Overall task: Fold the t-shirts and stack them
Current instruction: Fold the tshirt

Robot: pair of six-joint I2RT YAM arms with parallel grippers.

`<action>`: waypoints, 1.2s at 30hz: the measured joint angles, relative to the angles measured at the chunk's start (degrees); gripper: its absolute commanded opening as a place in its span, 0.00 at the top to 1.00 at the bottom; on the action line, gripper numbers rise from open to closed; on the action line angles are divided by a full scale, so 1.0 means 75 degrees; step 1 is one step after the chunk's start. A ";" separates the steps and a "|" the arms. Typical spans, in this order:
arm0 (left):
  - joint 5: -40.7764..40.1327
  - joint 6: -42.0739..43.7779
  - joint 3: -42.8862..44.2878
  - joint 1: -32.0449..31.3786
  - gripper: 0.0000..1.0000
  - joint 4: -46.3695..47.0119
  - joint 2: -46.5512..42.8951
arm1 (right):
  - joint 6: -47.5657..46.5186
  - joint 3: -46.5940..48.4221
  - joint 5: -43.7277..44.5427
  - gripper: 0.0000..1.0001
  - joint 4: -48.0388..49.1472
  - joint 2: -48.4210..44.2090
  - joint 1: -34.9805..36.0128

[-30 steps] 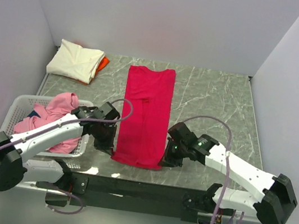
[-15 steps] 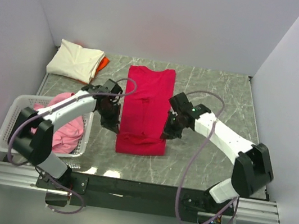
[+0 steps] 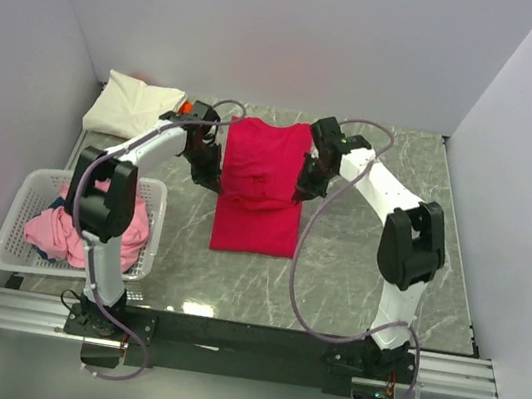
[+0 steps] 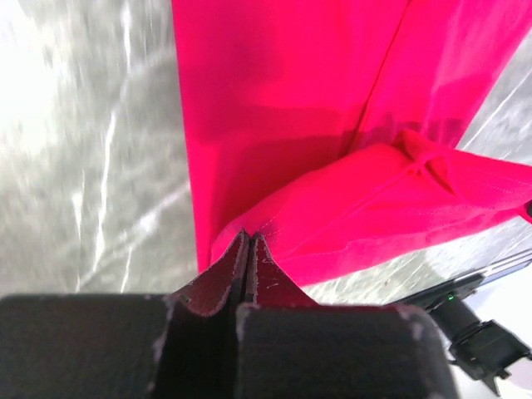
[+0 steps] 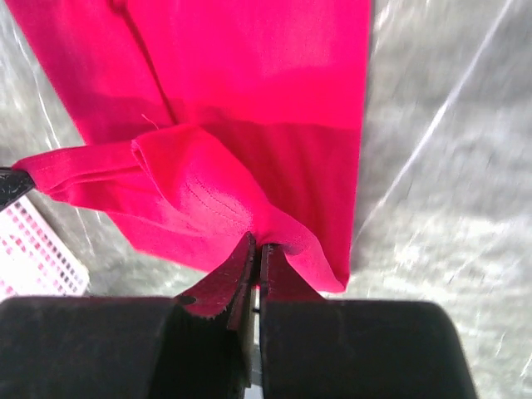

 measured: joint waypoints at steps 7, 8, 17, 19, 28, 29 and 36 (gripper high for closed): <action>0.0268 0.0099 0.1335 0.0399 1.00 -0.0058 0.1288 | -0.0522 0.1679 -0.0195 1.00 -0.0525 0.1512 -0.0472; 0.0312 0.0096 0.1463 0.0458 1.00 -0.0070 0.1411 | -0.0600 0.1932 -0.0236 1.00 -0.0641 0.1728 -0.0525; 0.0571 0.0041 0.2014 0.0688 1.00 -0.0160 0.2043 | -0.1032 0.3083 -0.0603 1.00 -0.1078 0.2769 -0.0787; 0.0632 0.0035 0.2025 0.0688 1.00 -0.0178 0.2055 | -0.1078 0.3270 -0.0679 1.00 -0.1131 0.2932 -0.0816; 0.0670 -0.0140 0.2346 0.0764 0.41 -0.0187 0.2224 | -0.1215 0.3430 -0.0924 0.34 -0.1172 0.3005 -0.0909; 0.0603 -0.0163 0.2372 0.0781 0.40 -0.0172 0.2221 | -0.1201 0.3433 -0.0941 0.33 -0.1148 0.2981 -0.0912; 0.0294 -0.0259 0.1370 0.0868 0.40 0.0460 0.1233 | -0.1247 0.2774 -0.1061 0.35 -0.0822 0.2157 -0.0857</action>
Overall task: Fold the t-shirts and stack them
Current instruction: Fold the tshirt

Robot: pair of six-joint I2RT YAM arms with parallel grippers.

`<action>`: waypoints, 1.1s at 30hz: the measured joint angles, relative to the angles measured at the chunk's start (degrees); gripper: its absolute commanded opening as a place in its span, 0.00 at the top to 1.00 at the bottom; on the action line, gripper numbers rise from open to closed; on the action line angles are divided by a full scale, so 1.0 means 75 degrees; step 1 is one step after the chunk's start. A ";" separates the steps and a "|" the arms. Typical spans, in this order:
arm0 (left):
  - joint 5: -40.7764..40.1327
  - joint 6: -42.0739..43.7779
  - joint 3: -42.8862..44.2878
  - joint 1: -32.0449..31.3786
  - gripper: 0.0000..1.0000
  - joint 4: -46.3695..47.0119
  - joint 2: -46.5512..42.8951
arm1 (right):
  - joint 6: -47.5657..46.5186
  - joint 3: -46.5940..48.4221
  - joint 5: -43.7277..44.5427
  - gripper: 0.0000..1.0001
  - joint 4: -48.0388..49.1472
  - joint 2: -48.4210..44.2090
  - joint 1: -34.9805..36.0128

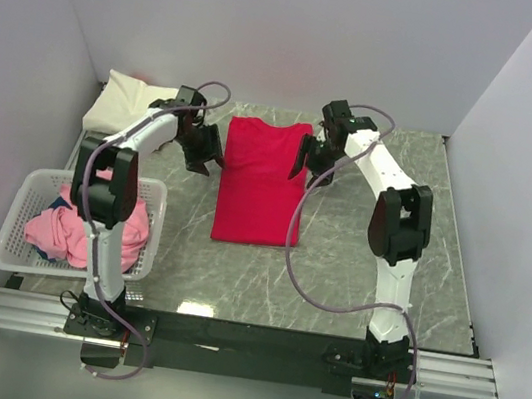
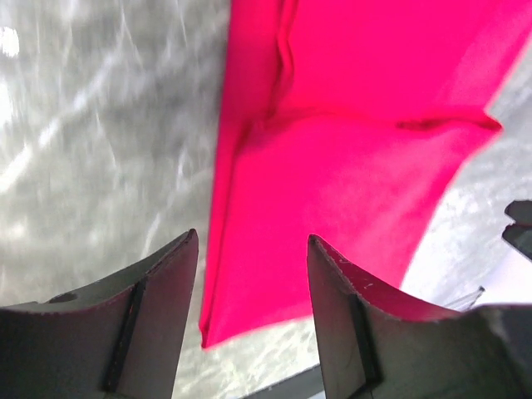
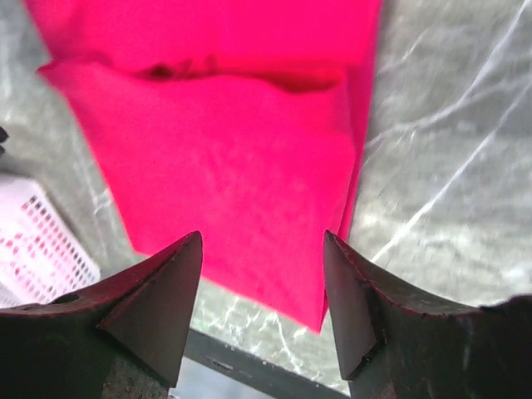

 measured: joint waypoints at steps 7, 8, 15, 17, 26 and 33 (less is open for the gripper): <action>0.0140 -0.0035 -0.1431 -0.0149 0.41 0.0551 -0.1183 | 0.0012 -0.0956 -0.0073 0.36 0.0318 -0.0758 0.0259; 0.0157 -0.0032 -0.1641 -0.0189 0.42 0.0618 -0.1268 | 0.0015 -0.1221 -0.0073 0.37 0.0399 -0.0854 0.0300; 0.0157 -0.0017 -0.2815 -0.0478 0.41 0.0714 -0.1533 | 0.0210 -0.3550 -0.0061 0.38 0.0743 -0.1807 0.0542; 0.0146 -0.0017 -0.3086 -0.0542 0.40 0.0711 -0.1649 | 0.0283 -0.4057 -0.0064 0.38 0.0857 -0.2101 0.0554; 0.0114 -0.0006 -0.3818 -0.0714 0.40 0.0784 -0.2270 | 0.0629 -0.5182 -0.0114 0.45 0.1518 -0.2736 0.0644; 0.0058 0.0044 -0.4176 -0.0714 0.41 0.0801 -0.2518 | 0.0781 -0.5578 -0.0131 0.49 0.1918 -0.2719 0.0866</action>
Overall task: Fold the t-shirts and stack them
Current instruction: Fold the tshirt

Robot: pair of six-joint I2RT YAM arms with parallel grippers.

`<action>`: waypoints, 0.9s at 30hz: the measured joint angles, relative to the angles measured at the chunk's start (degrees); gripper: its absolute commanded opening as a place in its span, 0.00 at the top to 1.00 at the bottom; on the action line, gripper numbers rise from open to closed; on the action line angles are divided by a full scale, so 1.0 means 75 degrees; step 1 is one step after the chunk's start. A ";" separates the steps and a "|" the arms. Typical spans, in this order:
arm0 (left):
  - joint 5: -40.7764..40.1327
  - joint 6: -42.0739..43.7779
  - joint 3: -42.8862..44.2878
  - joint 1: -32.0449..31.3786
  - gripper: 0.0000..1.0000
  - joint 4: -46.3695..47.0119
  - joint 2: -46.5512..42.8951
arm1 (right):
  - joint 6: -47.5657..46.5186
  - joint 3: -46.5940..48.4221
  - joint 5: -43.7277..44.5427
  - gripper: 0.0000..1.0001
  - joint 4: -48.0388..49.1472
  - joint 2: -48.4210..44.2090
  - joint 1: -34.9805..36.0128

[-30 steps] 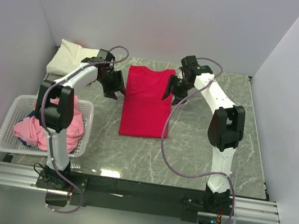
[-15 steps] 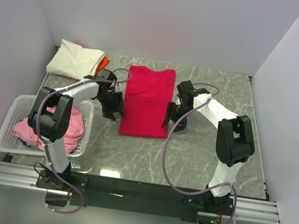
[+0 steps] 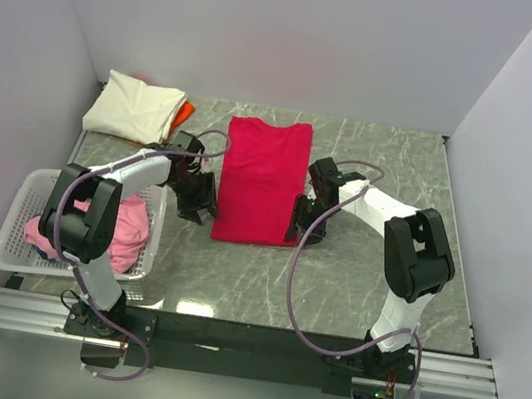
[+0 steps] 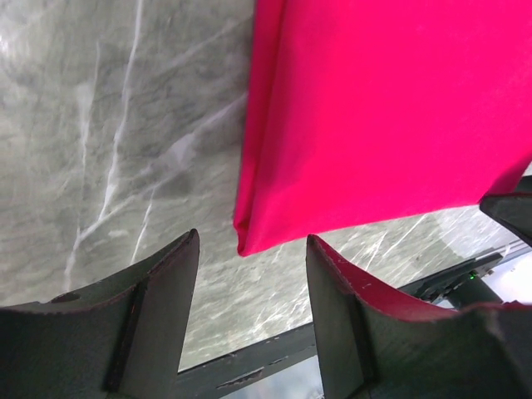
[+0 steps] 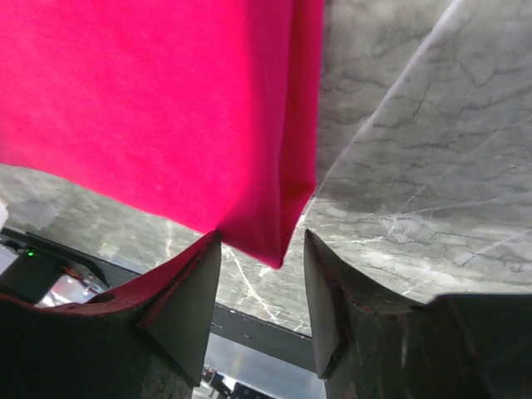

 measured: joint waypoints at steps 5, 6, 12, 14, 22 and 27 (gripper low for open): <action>-0.0035 0.0090 -0.0192 0.0000 0.41 -0.0015 -0.0122 | 0.0085 -0.0227 0.0015 0.53 0.0166 0.0090 0.0050; -0.0044 0.0108 -0.0204 0.0000 0.41 -0.0017 -0.0125 | 0.0090 -0.0233 0.0020 0.53 0.0187 0.0108 0.0052; -0.0090 0.0157 -0.0329 0.0000 0.42 -0.0012 -0.0157 | 0.0198 -0.0408 0.0128 0.59 0.0440 0.0125 0.0052; -0.0093 0.0189 -0.0376 0.0000 0.42 -0.0015 -0.0178 | 0.0227 -0.0466 0.0152 0.62 0.0498 0.0128 0.0052; -0.0102 0.0289 -0.0525 -0.0064 0.45 0.0015 -0.0207 | 0.0289 -0.0659 0.0146 0.78 0.0685 0.0128 0.0052; -0.0099 0.0291 -0.0539 -0.0318 0.47 0.0058 -0.0207 | 0.0309 -0.0694 0.0140 0.84 0.0746 0.0128 0.0055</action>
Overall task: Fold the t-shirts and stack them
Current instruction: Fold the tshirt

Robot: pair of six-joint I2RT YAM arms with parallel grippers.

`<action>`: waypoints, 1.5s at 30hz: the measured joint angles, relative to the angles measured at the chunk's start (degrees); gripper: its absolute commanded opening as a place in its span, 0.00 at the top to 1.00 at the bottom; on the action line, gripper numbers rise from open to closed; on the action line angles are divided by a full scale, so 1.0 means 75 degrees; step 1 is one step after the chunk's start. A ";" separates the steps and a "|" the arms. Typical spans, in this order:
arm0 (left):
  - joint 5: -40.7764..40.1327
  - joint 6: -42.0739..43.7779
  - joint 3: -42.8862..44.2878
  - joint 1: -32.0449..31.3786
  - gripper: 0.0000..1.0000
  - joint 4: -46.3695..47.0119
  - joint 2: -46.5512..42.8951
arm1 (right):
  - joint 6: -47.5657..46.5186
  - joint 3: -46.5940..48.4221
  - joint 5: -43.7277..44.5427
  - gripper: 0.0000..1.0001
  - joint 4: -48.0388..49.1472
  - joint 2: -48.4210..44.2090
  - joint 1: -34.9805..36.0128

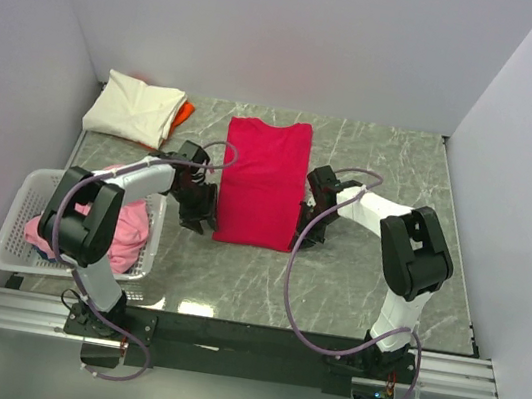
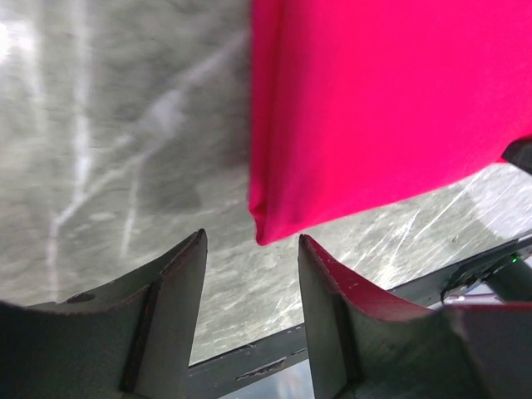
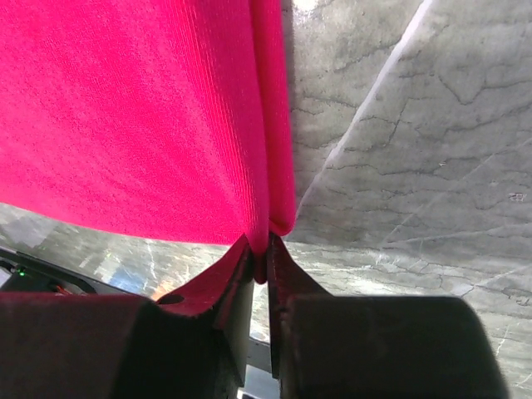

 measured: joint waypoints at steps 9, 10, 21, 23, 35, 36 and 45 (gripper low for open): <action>-0.0050 -0.0064 -0.0122 -0.0291 0.56 0.0111 0.0050 | -0.0006 -0.0032 -0.0020 0.89 0.0029 0.0000 0.0003; -0.0070 -0.0079 -0.0146 -0.0294 0.57 0.0117 0.0090 | -0.0015 -0.0035 -0.0020 0.89 0.0032 0.0000 0.0003; -0.0233 -0.0399 -0.0271 -0.0428 0.60 0.0198 0.0300 | -0.0067 -0.0055 -0.0058 0.90 0.0052 -0.0003 0.0003; -0.0233 -0.0437 -0.0271 -0.0463 0.61 0.0227 0.0303 | -0.0085 -0.0055 -0.0061 0.91 0.0055 -0.0003 0.0006; -0.0064 -0.0755 -0.0353 -0.0606 1.00 0.0536 0.0458 | -0.0201 -0.0055 -0.0079 1.00 0.0055 -0.0003 0.0017; -0.0044 -0.0755 -0.0356 -0.0606 1.00 0.0551 0.0458 | -0.0207 -0.0055 -0.0079 1.00 0.0055 -0.0003 0.0017; -0.0175 -0.0938 -0.0662 -0.0627 1.00 0.0848 0.0198 | -0.0230 -0.0254 0.0012 1.00 0.0090 -0.0169 0.0017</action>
